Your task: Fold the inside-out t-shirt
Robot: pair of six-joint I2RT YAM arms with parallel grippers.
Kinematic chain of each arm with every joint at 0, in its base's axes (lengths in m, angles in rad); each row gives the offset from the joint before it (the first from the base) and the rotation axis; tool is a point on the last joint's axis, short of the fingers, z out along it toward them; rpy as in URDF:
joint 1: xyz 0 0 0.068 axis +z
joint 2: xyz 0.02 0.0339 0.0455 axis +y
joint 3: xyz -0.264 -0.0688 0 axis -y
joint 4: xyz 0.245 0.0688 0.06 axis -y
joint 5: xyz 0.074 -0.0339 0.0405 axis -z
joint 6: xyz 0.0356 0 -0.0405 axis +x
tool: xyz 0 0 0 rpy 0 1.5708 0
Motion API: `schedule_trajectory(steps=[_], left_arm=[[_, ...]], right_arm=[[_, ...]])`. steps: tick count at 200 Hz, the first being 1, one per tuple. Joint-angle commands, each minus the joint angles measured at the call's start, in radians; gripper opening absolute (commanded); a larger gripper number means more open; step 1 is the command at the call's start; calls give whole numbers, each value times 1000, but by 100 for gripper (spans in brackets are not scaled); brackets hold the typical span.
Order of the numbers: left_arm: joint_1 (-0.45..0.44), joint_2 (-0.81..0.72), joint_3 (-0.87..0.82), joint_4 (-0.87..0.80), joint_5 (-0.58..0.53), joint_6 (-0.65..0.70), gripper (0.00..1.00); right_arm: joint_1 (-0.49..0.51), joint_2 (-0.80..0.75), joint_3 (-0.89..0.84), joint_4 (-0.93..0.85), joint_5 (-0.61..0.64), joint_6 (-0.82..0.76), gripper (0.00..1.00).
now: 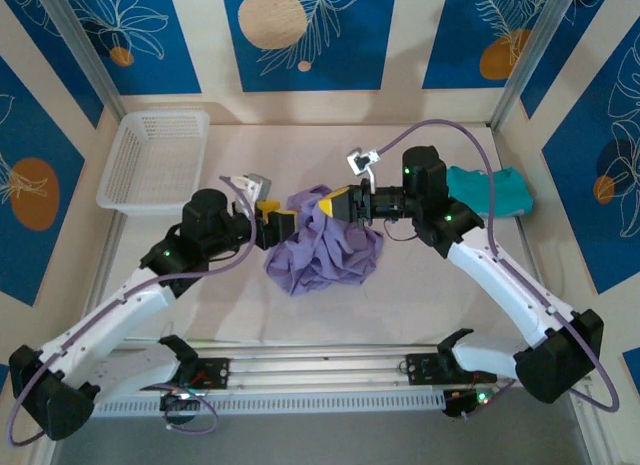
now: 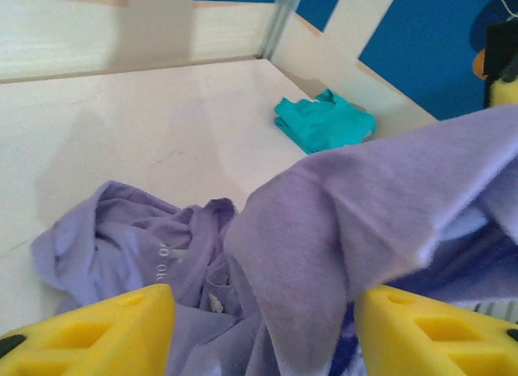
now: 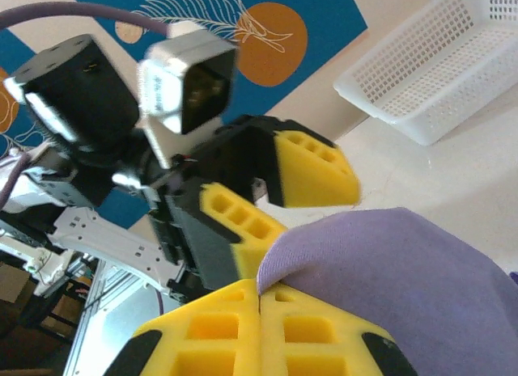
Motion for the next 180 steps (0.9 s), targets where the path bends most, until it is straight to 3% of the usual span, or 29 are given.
schedule_trajectory(steps=[1, 20, 64, 80, 99, 109, 120, 136, 150, 180], left_arm=[[-55, -51, 29, -94, -161, 100, 63], [-103, -42, 53, -115, -193, 168, 64], [-121, 108, 133, -114, -89, 209, 64], [-120, 146, 146, -81, -57, 212, 52], [-120, 178, 170, -75, 0, 201, 25], [-119, 178, 175, -76, 59, 187, 11], [-118, 164, 163, -57, 155, 158, 2], [-116, 134, 125, 16, 314, 89, 0], [-108, 110, 84, 118, 402, -2, 0], [-83, 90, 40, 243, 420, -142, 0]], right_arm=[[-10, 22, -2, 34, -31, 59, 0], [-11, 33, 0, 35, -42, 57, 0], [-19, 35, 21, -35, -71, -14, 0], [-30, 33, 34, -99, -90, -76, 0], [-56, 28, 48, -204, -102, -177, 0], [-73, 28, 57, -260, -50, -216, 0], [-86, 27, 65, -293, 64, -218, 0], [-88, 39, 77, -288, 236, -186, 0], [-86, 68, 90, -259, 263, -152, 0], [-67, 119, 134, -287, 260, -146, 9]])
